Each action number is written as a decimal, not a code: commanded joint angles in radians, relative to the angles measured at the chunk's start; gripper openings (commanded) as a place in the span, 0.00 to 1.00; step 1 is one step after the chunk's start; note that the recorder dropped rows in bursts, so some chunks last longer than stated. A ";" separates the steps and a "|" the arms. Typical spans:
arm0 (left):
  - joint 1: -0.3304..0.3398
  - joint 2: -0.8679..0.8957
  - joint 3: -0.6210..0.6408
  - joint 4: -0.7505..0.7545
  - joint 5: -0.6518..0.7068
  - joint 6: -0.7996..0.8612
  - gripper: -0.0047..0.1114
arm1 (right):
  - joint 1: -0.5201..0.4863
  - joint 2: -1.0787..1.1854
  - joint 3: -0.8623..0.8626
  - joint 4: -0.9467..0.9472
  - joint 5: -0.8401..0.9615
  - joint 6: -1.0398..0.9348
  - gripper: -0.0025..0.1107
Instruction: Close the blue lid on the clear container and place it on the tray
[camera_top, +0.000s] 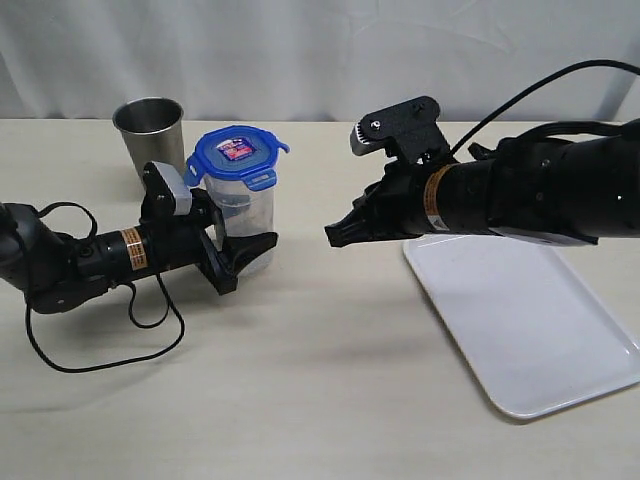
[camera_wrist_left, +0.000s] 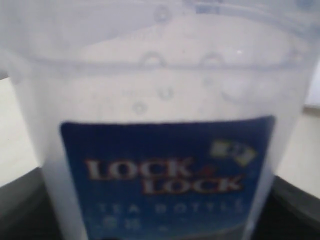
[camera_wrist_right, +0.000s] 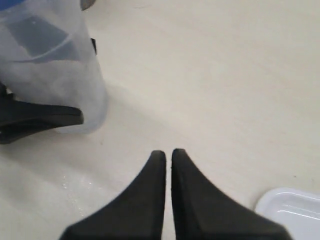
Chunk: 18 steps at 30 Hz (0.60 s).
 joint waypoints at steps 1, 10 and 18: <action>-0.001 0.002 -0.003 -0.003 -0.008 -0.028 0.26 | 0.004 -0.008 -0.065 0.028 0.056 0.004 0.18; 0.002 -0.005 -0.003 0.064 -0.008 -0.025 0.04 | 0.004 -0.008 -0.248 0.135 0.380 -0.110 0.37; 0.002 -0.029 -0.003 0.103 -0.008 -0.025 0.04 | -0.075 -0.008 -0.517 1.080 0.741 -1.083 0.37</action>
